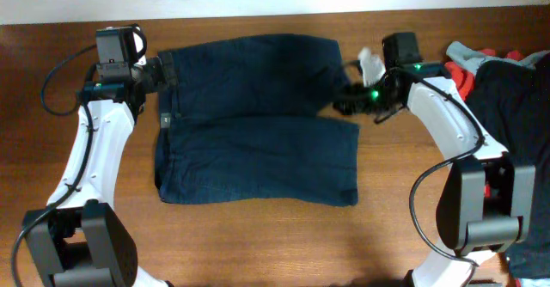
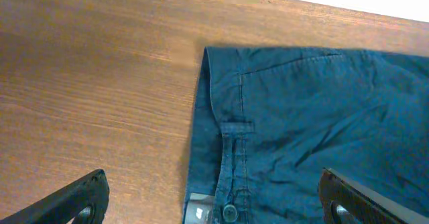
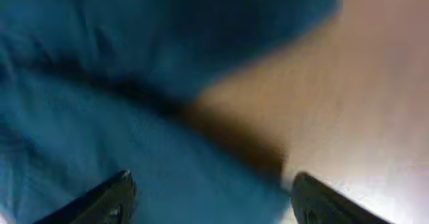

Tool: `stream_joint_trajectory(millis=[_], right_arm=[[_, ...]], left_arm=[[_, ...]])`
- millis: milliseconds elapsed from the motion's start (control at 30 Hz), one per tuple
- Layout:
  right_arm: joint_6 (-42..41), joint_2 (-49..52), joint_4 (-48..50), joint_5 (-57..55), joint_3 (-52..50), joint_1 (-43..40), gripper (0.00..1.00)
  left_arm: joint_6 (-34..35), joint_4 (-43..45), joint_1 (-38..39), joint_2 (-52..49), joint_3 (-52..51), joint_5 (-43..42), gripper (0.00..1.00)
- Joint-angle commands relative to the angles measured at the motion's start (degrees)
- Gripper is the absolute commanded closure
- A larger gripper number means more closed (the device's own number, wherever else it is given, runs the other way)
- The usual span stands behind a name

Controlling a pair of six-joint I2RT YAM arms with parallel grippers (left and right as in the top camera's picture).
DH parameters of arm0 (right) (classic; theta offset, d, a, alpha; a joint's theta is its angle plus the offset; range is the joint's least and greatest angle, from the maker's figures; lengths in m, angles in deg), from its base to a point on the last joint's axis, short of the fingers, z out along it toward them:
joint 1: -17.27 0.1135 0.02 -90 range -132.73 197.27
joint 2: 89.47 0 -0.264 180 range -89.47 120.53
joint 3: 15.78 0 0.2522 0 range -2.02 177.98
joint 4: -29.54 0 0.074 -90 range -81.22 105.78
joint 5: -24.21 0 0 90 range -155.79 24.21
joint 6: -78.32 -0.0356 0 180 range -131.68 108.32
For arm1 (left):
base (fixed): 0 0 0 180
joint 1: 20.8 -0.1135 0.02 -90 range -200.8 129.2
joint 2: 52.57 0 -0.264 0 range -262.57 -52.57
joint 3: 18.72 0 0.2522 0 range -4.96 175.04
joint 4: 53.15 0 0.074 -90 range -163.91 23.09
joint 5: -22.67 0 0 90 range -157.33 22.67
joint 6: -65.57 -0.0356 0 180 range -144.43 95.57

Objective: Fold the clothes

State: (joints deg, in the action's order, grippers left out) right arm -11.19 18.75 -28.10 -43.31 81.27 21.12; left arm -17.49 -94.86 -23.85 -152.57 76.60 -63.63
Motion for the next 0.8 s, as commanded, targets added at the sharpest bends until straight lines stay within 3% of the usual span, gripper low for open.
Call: stream_joint_trajectory(millis=[0, 233, 500, 767], right_arm=[[-6.54, 0.85, 11.78, -2.08, 0.63, 0.46, 0.21], [-11.98, 3.93, 22.6, -10.38, 1.01, 4.22, 0.28], [-12.66, 7.5, 13.9, -26.69, 13.03, 10.99, 0.28], [-12.98, 14.25, 15.76, -28.24, 15.93, 12.04, 0.28]], left_arm=[[0.5, -0.04, -0.22, -0.04, 0.33, 0.63, 0.01], [0.5, -0.04, -0.22, -0.04, 0.33, 0.63, 0.01], [0.5, -0.02, -0.22, -0.04, 0.33, 0.63, 0.01], [0.5, -0.04, -0.22, -0.04, 0.33, 0.63, 0.01]])
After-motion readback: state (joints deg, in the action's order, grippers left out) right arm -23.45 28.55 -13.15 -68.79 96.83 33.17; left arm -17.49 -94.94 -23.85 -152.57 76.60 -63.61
